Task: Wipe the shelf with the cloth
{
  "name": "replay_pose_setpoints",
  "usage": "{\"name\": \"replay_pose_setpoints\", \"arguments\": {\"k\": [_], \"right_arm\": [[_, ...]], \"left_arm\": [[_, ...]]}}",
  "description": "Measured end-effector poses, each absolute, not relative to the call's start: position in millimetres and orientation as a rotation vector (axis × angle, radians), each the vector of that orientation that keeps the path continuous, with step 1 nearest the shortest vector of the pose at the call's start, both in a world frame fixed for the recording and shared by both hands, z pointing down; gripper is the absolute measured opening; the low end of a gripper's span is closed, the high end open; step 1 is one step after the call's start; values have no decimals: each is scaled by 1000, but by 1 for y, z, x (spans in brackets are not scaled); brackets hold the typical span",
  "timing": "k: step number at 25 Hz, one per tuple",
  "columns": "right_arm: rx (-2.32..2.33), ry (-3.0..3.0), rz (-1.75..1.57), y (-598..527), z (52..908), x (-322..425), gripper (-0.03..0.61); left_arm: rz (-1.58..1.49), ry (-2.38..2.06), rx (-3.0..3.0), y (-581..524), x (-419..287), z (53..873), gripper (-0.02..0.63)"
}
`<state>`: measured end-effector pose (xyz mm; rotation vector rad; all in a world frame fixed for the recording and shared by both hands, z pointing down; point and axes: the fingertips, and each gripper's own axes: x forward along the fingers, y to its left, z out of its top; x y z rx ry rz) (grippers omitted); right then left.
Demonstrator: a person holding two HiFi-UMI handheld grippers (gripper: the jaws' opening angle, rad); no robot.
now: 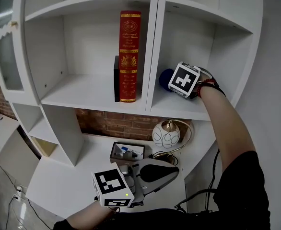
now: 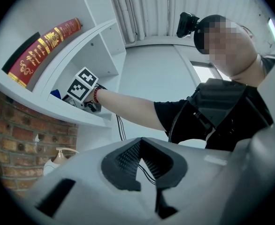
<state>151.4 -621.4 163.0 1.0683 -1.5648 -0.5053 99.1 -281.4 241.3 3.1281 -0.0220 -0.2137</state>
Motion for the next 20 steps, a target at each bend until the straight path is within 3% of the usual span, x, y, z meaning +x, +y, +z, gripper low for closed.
{"name": "replay_pose_setpoints", "arguments": {"k": [20], "right_arm": [[1496,-1217,-39,-596,163,241,20]], "left_arm": [[-294,-93,3125,-258,88,238,-2]]}}
